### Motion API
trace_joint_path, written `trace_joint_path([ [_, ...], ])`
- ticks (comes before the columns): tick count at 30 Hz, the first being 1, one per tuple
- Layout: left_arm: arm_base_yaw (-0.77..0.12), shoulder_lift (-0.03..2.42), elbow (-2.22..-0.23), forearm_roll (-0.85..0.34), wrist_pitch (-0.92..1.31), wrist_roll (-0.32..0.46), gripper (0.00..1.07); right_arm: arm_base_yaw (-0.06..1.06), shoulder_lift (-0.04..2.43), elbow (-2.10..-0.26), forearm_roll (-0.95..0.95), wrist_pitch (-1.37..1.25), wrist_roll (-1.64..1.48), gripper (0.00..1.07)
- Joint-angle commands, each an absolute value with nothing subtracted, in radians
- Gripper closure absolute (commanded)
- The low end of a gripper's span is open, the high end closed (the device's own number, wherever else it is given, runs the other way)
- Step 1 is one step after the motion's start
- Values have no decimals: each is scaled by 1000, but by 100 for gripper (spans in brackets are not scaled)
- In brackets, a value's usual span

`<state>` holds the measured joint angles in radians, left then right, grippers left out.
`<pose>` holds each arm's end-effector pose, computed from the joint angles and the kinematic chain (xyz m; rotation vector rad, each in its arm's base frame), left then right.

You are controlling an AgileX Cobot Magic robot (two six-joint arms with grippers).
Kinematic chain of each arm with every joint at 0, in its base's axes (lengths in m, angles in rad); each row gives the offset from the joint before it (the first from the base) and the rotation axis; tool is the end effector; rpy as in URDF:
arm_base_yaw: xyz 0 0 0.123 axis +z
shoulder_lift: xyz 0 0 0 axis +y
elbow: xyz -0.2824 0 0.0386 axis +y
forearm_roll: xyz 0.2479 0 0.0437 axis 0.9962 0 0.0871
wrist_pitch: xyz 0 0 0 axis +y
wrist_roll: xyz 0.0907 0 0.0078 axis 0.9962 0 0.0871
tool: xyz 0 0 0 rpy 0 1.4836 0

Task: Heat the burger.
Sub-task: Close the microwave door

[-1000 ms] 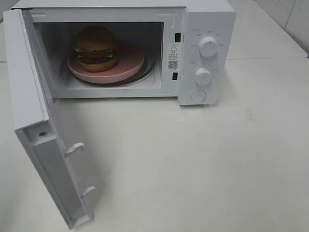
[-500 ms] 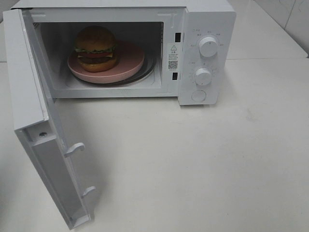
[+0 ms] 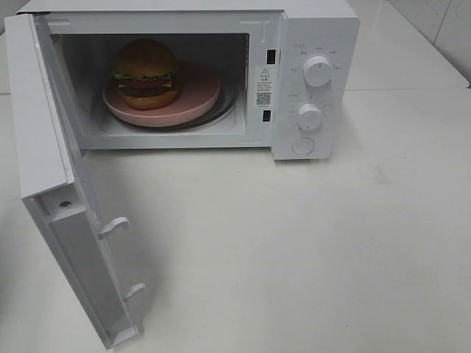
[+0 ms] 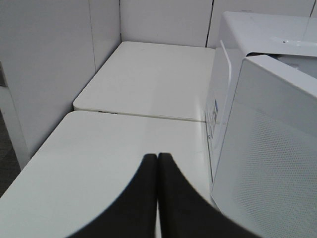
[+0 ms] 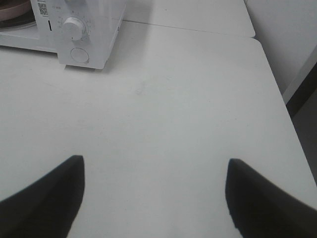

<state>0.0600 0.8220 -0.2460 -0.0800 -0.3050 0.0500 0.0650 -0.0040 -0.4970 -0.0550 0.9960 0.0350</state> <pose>0.1568 0.0116 0.2409 -0.0932 1.7532 0.0456 -0.0024 -0.0044 0.2817 -0.0292 1.9772 0.0000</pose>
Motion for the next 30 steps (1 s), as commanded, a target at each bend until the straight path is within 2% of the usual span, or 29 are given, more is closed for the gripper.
trace_joint_path([
  [1, 60, 873, -244, 8, -376, -5, 107, 60, -30, -497, -54, 995, 29, 31],
  [2, 60, 926, -244, 101, -415, -54, 107, 60, -30, -497, -54, 995, 29, 31],
  [3, 60, 977, -244, 202, -453, -135, 107, 60, -30, -497, -54, 995, 29, 31],
  [4, 60, 977, -244, 202, -453, -135, 107, 60, -30, -497, -54, 995, 29, 31],
  [5, 60, 996, -244, 244, -466, -183, 107, 60, -30, -497, -54, 995, 29, 31],
  [6, 60, 1036, -244, 345, -491, -252, 107, 60, -30, -497, -54, 995, 29, 31],
  [7, 60, 1036, -244, 345, -491, -252, 107, 60, -30, -497, -54, 995, 29, 31],
  [9, 60, 1099, -244, 496, -553, -331, 107, 60, -30, -497, -54, 995, 29, 31],
  [10, 60, 1099, -244, 496, -553, -331, 107, 60, -30, -497, -54, 995, 29, 31],
  [12, 60, 1157, -246, 599, -626, -395, 107, 60, -30, -497, -54, 995, 29, 31],
  [19, 57, 1261, -249, 658, -769, -402, 107, 60, -30, -497, -54, 995, 29, 31],
  [25, -37, 1320, -251, 576, -798, -379, 107, 60, -30, -497, -54, 995, 28, 31],
  [30, -174, 1372, -251, 417, -798, -282, 107, 60, -30, -497, -54, 995, 28, 31],
])
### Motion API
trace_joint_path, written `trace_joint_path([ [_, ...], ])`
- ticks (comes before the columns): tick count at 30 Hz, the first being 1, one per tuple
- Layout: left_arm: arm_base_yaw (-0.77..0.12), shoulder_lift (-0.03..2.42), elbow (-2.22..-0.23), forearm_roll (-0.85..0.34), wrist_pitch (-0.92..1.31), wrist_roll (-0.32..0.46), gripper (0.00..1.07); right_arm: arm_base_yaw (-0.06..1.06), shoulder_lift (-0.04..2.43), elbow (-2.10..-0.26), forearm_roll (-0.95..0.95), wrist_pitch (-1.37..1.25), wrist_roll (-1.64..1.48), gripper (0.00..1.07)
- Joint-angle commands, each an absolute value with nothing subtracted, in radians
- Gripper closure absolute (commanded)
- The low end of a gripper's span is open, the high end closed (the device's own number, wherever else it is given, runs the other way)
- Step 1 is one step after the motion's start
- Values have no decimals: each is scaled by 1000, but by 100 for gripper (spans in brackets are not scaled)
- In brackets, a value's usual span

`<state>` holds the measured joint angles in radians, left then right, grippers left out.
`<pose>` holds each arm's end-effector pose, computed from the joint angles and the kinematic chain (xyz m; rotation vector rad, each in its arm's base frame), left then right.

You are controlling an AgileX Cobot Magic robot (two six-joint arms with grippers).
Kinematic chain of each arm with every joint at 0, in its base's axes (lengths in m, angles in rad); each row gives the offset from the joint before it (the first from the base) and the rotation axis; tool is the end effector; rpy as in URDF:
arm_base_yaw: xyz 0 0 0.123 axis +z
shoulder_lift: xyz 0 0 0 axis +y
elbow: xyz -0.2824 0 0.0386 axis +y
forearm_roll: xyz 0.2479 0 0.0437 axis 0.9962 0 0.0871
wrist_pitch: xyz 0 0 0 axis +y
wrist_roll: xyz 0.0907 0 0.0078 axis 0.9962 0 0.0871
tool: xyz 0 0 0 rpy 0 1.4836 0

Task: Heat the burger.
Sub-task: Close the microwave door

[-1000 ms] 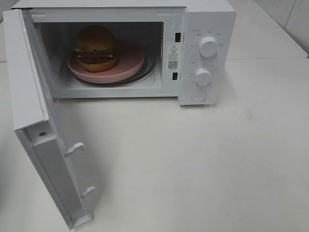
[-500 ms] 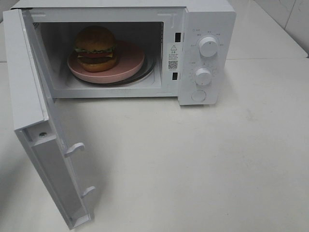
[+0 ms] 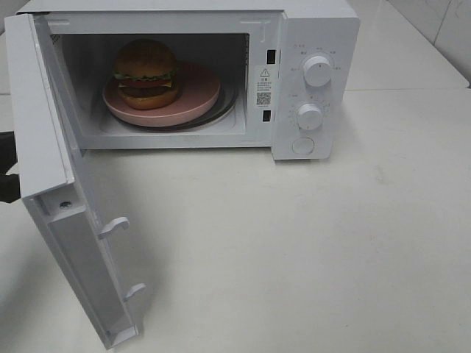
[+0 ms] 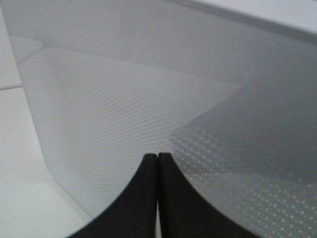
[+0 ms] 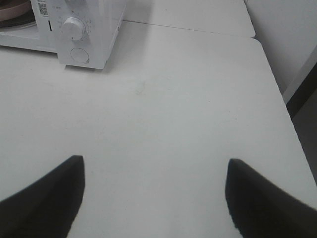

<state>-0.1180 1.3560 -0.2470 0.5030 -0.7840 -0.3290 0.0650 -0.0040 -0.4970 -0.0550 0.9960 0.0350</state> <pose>0.2037 -0.0553 0.1790 0.3875 1.8323 -0.3771 -0.0024 -0.0044 0.2817 -0.0292 1.9772 0.0000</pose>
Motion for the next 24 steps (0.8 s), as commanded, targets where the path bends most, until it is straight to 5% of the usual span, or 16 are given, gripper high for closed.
trace_joint_path([
  [1, -174, 1372, -251, 417, -798, -282, 107, 60, -30, -497, -54, 995, 28, 31],
  [11, -343, 1386, -264, 64, -803, -153, 107, 60, -30, -497, -54, 995, 29, 31],
  [24, -439, 1519, -409, 27, -795, -158, 107, 60, -30, -497, -54, 995, 29, 31],
])
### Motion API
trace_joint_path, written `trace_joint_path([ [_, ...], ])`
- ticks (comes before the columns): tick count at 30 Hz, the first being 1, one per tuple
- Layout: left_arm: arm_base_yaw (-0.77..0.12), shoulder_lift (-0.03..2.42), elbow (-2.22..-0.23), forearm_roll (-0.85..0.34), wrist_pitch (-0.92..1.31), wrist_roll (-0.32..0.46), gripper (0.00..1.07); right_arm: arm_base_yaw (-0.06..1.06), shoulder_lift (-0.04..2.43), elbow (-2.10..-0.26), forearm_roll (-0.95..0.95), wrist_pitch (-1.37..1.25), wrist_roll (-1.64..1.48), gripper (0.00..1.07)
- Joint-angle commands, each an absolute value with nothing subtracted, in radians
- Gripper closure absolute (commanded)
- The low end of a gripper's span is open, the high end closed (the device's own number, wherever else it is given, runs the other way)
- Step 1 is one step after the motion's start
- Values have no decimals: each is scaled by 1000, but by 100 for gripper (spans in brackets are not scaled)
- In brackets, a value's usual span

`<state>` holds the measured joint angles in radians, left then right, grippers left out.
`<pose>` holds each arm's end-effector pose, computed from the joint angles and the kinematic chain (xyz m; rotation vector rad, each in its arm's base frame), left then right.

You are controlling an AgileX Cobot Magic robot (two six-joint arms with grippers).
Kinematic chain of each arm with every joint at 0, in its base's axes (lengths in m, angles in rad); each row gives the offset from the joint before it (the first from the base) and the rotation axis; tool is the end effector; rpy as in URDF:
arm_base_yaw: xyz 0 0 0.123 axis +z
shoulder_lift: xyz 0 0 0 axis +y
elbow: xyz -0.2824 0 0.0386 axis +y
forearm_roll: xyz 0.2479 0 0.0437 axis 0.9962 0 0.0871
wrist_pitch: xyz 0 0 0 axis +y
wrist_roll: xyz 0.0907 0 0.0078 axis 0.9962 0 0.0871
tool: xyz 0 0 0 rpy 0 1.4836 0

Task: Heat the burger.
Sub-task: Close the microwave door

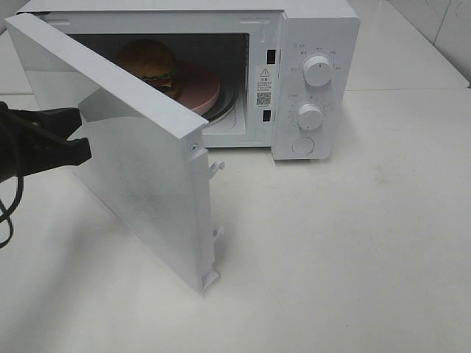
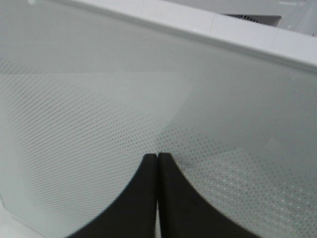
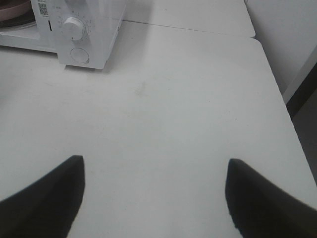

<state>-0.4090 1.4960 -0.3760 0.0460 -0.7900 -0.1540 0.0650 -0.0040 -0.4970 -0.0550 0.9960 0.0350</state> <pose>0.2310 -0.1033 0.1814 0.2856 1.8103 -0.4047 -0.0024 -0.0044 0.2817 -0.0292 1.9772 0.0000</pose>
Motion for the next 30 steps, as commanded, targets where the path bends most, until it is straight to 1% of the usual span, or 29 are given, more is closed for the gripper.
trace_joint_path([
  [1, -453, 1530, -420, 15, -795, -155, 107, 60, -30, -497, -54, 995, 29, 31],
  [2, -453, 1530, -420, 15, -795, -155, 107, 60, -30, -497, -54, 995, 29, 31],
  [4, -494, 1562, -456, -37, -793, -127, 107, 60, -30, -497, -54, 995, 29, 31],
  [5, -494, 1562, -456, -37, -793, -127, 107, 60, -30, -497, -54, 995, 29, 31],
  [6, -518, 1587, -484, -76, -790, -98, 107, 60, -30, -497, -54, 995, 29, 31],
  [8, -530, 1596, -494, -94, -786, -84, 107, 60, -30, -497, -54, 995, 29, 31],
  [9, -552, 1620, -522, -124, -782, -64, 107, 60, -30, -497, -54, 995, 29, 31],
  [11, -561, 1629, -534, -131, -776, -64, 107, 60, -30, -497, -54, 995, 29, 31],
  [13, -595, 1671, -593, -166, -772, -64, 107, 60, -30, -497, -55, 995, 31, 31],
  [16, -603, 1682, -606, -176, -772, -64, 107, 60, -30, -497, -55, 995, 31, 31],
  [18, -628, 1711, -650, -223, -771, -55, 107, 60, -30, -497, -55, 995, 31, 31],
  [19, -628, 1711, -650, -223, -771, -55, 107, 60, -30, -497, -55, 995, 31, 31],
  [21, -664, 1744, -709, -338, -770, 24, 107, 60, -30, -497, -55, 995, 31, 31],
  [22, -664, 1744, -709, -338, -770, 24, 107, 60, -30, -497, -55, 995, 31, 31],
  [23, -674, 1751, -725, -373, -768, 52, 107, 60, -30, -497, -55, 995, 31, 31],
  [24, -694, 1765, -754, -421, -766, 100, 107, 60, -30, -497, -55, 995, 31, 31],
  [25, -694, 1765, -754, -421, -766, 100, 107, 60, -30, -497, -55, 995, 31, 31],
  [26, -703, 1774, -771, -435, -767, 116, 107, 60, -30, -497, -55, 995, 31, 31],
  [30, -718, 1801, -815, -451, -763, 119, 107, 60, -30, -497, -55, 995, 31, 31],
])
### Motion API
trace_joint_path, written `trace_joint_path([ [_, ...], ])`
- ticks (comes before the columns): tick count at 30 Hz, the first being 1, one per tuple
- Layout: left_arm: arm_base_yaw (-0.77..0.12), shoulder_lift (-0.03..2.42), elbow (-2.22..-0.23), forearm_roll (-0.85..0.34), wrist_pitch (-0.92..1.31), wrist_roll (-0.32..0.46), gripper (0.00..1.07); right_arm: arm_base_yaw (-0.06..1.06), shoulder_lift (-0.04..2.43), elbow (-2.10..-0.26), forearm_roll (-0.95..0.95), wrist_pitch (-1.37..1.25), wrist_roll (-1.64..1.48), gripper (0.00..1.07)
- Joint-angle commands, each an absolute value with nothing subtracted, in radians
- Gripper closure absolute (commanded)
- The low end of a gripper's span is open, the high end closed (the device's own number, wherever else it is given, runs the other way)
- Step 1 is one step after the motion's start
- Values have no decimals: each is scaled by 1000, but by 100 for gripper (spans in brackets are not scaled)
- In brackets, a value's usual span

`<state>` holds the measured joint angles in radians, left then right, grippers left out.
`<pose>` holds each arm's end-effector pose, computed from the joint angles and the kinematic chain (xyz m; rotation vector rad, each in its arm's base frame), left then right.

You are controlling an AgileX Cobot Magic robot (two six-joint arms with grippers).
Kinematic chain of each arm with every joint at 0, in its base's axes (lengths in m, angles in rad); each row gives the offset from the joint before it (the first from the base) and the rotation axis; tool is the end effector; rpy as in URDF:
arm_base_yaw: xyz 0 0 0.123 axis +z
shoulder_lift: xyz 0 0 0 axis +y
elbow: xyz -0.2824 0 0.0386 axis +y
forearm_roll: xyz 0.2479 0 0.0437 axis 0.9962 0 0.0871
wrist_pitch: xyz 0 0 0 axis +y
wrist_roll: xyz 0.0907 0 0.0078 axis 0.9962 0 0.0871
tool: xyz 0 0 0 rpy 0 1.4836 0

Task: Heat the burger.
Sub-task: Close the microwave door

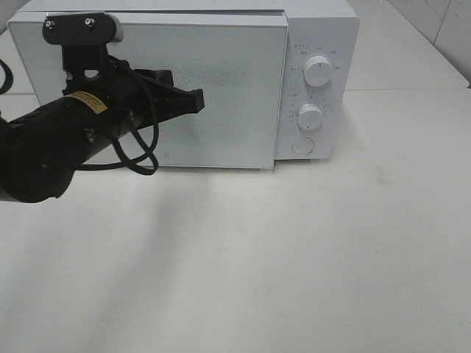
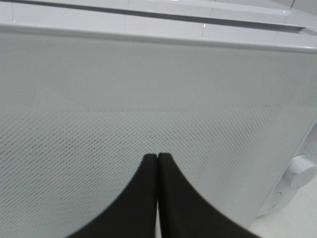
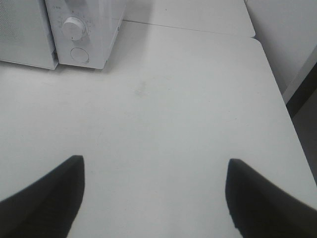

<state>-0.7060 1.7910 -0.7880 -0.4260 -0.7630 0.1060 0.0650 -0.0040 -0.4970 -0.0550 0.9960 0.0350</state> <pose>0.2870 -0.2106 0.1872 0.2286 1.7651 -0.4088 -0.0024 -0.0044 0.2817 -0.0292 1.9772 0.0000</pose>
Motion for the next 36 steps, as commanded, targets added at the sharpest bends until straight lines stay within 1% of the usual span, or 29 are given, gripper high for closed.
trace_joint_path([
  [1, -720, 1819, -848, -468, -756, 119, 107, 60, -30, -497, -55, 995, 31, 31],
  [6, -720, 1854, -912, -486, -742, 124, 107, 60, -30, -497, -55, 995, 31, 31],
  [13, -720, 1904, -990, -518, -723, 165, 107, 61, -30, -497, -55, 995, 31, 31],
  [18, -720, 1928, -1021, -532, -722, 170, 107, 61, -30, -497, -55, 995, 31, 31],
  [19, -718, 1943, -1043, -552, -720, 187, 107, 61, -30, -497, -55, 995, 31, 31],
  [23, -717, 1965, -1087, -590, -714, 205, 107, 61, -30, -497, -55, 995, 31, 31],
  [24, -717, 1970, -1102, -601, -711, 221, 107, 61, -30, -497, -55, 995, 31, 31],
  [25, -717, 1979, -1128, -609, -710, 254, 107, 61, -30, -497, -55, 995, 31, 31],
  [26, -717, 1979, -1128, -609, -710, 254, 107, 61, -30, -497, -55, 995, 31, 31],
  [27, -717, 1983, -1144, -623, -708, 294, 107, 61, -30, -497, -55, 995, 31, 32],
  [28, -717, 1984, -1148, -640, -706, 310, 107, 61, -30, -497, -55, 995, 31, 32],
  [29, -717, 1984, -1148, -640, -706, 310, 107, 61, -30, -497, -55, 995, 31, 32],
  [30, -714, 1984, -1152, -668, -711, 327, 107, 61, -30, -497, -55, 995, 31, 32],
  [32, -707, 1984, -1152, -672, -710, 331, 107, 61, -30, -497, -55, 995, 31, 32],
  [35, -705, 1973, -1152, -674, -652, 337, 107, 61, -30, -497, -55, 995, 31, 32],
  [36, -709, 1959, -1150, -674, -589, 339, 107, 61, -30, -497, -55, 995, 30, 32],
])
